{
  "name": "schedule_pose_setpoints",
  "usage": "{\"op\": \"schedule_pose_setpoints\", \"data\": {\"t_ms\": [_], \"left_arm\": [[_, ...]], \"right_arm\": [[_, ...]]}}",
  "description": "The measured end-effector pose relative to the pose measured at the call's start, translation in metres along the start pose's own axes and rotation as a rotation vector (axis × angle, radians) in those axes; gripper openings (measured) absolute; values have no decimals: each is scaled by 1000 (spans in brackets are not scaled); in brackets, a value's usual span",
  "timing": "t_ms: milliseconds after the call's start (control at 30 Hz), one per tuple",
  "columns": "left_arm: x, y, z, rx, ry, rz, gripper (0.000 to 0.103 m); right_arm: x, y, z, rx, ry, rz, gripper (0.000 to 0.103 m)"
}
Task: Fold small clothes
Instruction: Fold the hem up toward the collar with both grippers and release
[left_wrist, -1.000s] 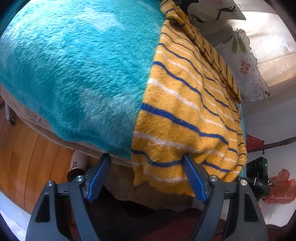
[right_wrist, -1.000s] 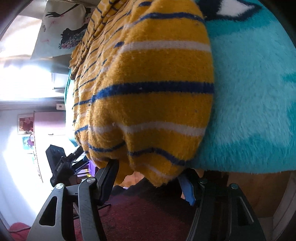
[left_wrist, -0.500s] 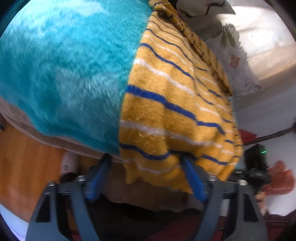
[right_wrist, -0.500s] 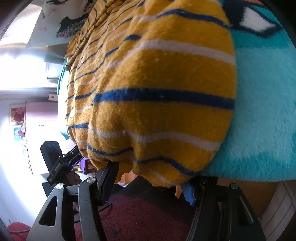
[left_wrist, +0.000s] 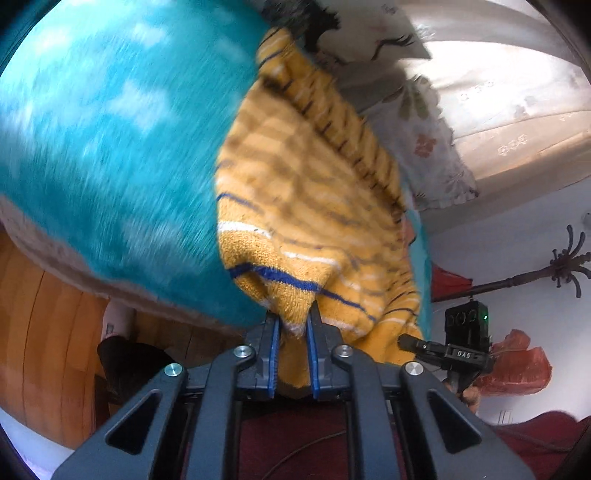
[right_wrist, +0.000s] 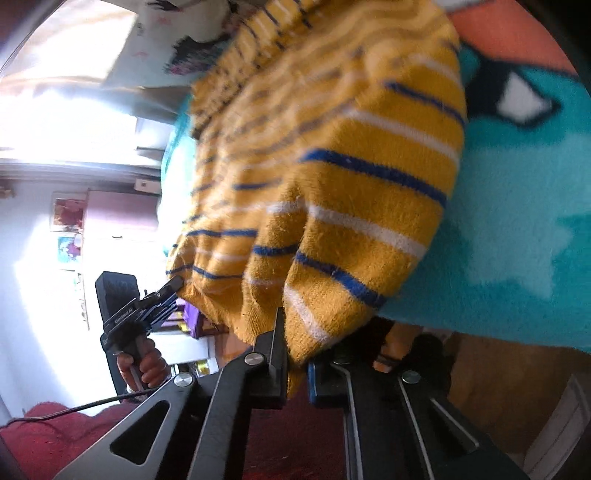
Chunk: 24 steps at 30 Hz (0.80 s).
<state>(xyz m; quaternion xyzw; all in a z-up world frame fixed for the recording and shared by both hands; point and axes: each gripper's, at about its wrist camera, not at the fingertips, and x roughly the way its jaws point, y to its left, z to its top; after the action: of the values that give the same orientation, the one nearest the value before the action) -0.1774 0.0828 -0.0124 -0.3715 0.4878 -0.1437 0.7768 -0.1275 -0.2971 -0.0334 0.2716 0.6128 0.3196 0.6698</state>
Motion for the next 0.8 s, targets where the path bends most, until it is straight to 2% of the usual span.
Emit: {"op": "schedule_pose_setpoints", "data": {"t_ms": [167,233,333,367,400,467,533,567,600,700,800], "left_arm": [[-6,-35,57,51,-54,-20,12],[4,-44,89,48,-76,-5,12],[25,-49,137,54,-108,69,16],[32,-52,149,55,-101,77,20],[37,-57,159,69,-98,84,23],[37,-68,169,144,-127,120,48],[34,-70,175,193,-150,161,65],[34,-66,178,193,-149,163,66],[35,-61,181,189,-135,155,66],[43,-45,185,193,-76,165,68],[57,-47,179,300,-26,199,68]], "right_arm": [[-21,28,31,-54,-100,80,8],[-29,35,58,-68,-149,92,8],[-38,34,104,-46,-260,55,10],[-37,32,120,-39,-286,10,18],[-35,30,133,-28,-301,-41,30],[-39,30,152,-24,-335,-149,37],[-49,33,158,-46,-357,-166,52],[-52,37,159,-53,-363,-166,64],[-55,38,159,-60,-367,-174,67],[-53,38,160,-99,-327,-234,68],[-39,30,164,-130,-266,-292,69]]}}
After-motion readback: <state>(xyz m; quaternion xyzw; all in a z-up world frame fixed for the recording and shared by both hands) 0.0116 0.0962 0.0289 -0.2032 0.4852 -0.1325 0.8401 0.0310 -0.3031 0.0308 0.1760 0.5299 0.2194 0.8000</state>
